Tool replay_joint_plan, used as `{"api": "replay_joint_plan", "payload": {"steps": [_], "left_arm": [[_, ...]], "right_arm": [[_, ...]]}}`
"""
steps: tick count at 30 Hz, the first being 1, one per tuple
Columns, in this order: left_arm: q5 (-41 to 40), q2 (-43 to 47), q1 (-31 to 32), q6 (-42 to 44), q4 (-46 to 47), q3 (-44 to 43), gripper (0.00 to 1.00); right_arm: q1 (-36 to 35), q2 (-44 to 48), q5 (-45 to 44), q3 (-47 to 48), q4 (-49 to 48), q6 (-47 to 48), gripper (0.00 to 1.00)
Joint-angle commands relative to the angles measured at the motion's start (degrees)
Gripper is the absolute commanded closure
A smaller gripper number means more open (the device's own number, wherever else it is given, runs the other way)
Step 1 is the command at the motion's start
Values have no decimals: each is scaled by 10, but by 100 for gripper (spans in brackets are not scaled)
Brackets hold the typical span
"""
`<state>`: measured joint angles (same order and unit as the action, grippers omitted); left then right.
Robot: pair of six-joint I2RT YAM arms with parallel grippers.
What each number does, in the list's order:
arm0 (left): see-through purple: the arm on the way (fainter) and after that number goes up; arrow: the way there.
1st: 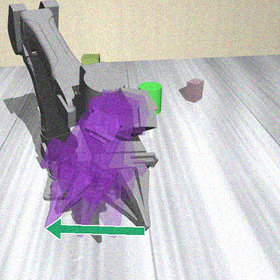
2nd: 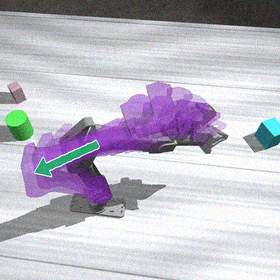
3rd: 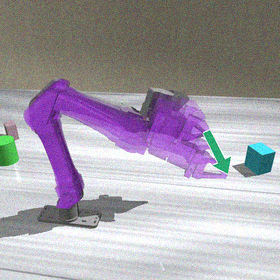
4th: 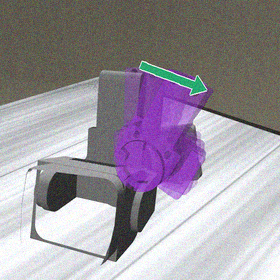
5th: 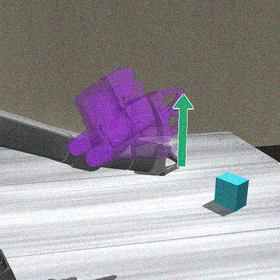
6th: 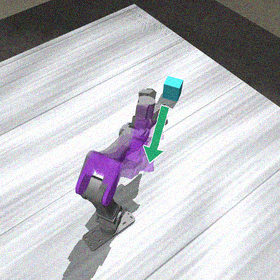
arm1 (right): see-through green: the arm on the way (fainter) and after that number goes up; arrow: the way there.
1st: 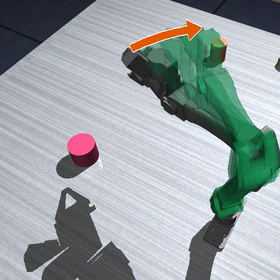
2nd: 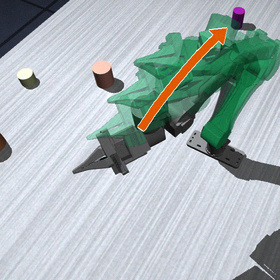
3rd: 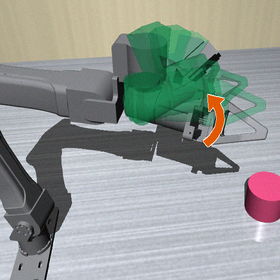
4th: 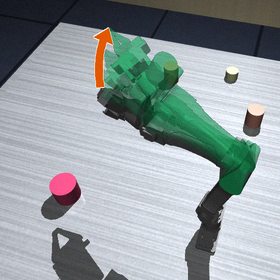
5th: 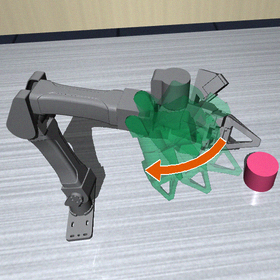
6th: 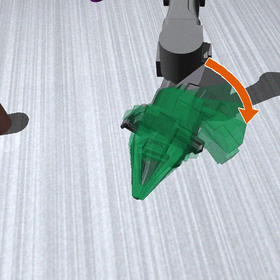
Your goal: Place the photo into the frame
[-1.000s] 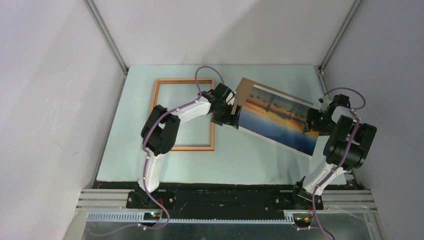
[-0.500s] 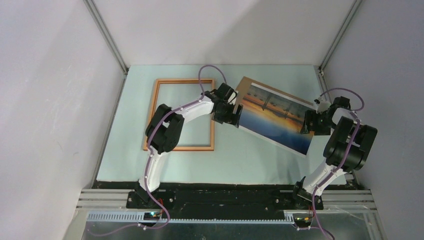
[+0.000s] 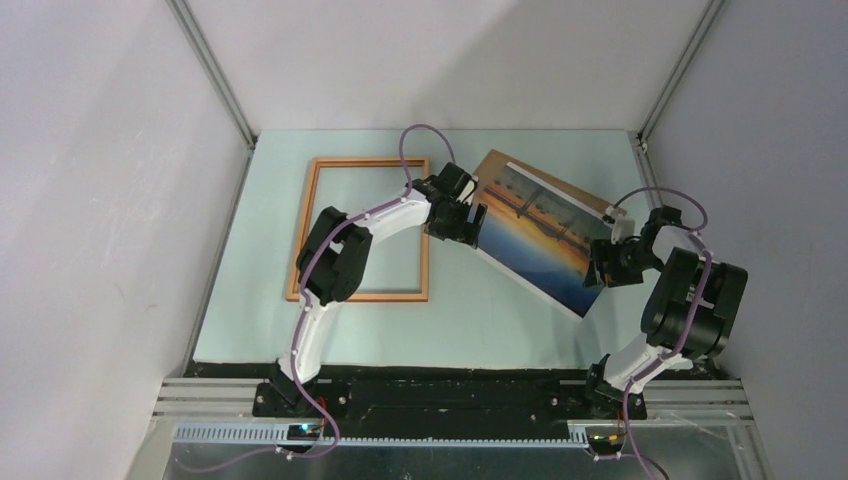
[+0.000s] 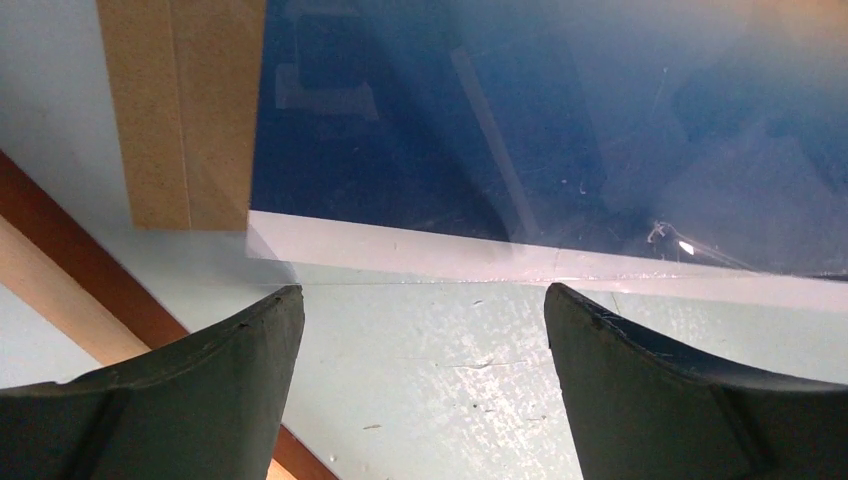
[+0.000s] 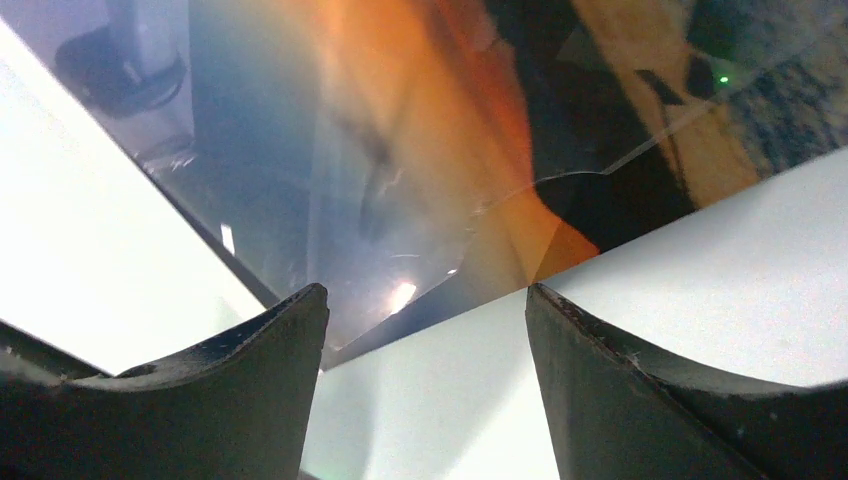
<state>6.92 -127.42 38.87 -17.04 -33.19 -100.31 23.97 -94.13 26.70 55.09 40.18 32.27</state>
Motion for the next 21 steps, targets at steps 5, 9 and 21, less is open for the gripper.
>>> {"api": "replay_joint_plan", "payload": {"steps": [5, 9, 21], "left_arm": [[-34, 19, -4, -7, 9, -14, 5], [-28, 38, -7, -4, 11, 6, 5], [3, 89, -8, 15, 10, 61, 3]], "right_arm": [[-56, 96, -9, -50, 62, 46, 21], [-60, 149, -24, -49, 49, 32, 19], [-63, 130, -92, 32, -87, -52, 10]]}}
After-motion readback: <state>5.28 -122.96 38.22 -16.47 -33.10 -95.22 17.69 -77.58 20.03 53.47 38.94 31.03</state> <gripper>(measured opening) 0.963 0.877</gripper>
